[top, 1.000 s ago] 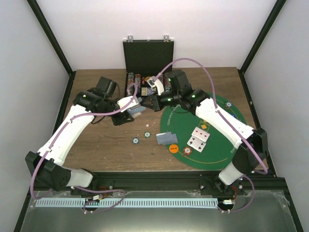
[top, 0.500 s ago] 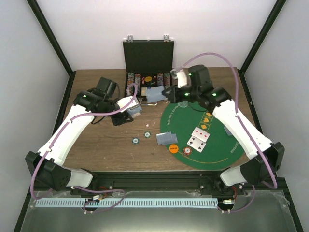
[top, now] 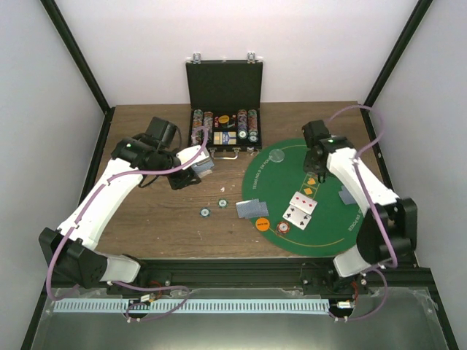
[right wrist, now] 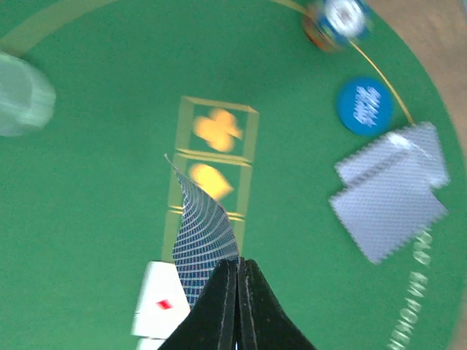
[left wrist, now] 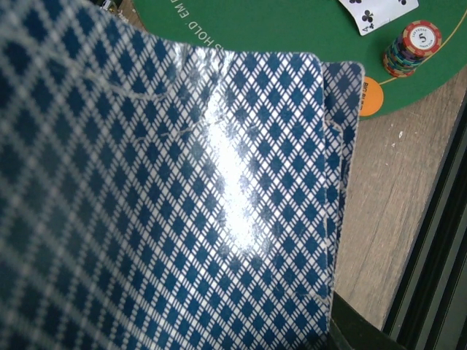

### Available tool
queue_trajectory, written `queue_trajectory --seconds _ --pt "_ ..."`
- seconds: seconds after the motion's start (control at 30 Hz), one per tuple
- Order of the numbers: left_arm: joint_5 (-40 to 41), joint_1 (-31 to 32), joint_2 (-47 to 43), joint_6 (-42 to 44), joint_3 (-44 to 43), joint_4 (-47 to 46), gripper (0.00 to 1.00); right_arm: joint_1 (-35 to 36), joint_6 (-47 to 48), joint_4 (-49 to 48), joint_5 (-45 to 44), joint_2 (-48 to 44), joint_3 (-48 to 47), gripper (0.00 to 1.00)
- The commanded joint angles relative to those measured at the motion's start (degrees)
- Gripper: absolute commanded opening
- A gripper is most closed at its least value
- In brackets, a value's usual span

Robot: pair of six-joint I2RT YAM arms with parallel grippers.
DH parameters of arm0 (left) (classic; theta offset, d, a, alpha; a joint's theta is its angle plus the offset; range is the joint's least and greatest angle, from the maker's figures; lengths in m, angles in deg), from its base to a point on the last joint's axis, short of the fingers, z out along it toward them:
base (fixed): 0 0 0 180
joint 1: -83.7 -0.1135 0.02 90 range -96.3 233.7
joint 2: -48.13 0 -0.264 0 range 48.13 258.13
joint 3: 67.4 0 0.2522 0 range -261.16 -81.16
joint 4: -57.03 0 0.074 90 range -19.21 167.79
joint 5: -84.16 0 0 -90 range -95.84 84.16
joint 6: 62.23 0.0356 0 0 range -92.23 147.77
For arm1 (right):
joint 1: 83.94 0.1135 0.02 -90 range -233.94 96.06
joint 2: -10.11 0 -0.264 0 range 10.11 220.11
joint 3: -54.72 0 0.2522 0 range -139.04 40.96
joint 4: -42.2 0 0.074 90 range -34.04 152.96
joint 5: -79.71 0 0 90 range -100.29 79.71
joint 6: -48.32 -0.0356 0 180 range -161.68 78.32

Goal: Distribute texas hold em gaming equipment

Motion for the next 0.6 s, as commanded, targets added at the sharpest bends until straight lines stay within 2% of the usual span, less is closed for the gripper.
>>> queue_trajectory --seconds 0.0,0.13,0.23,0.57 --pt "-0.11 -0.10 -0.54 -0.28 0.60 -1.27 0.37 -0.41 -6.10 8.74 -17.33 6.14 1.64 0.01" --pt "-0.16 -0.10 -0.67 -0.14 0.67 -1.22 0.37 -0.42 -9.50 13.05 -24.44 10.78 1.73 0.01" --pt "-0.17 -0.10 -0.59 -0.06 0.74 -1.29 0.37 -0.46 -9.58 14.24 -24.57 14.17 2.08 0.01" --pt "0.08 -0.10 -0.50 -0.02 0.92 -1.47 0.37 -0.44 -4.09 3.79 -6.43 20.29 0.44 0.01"
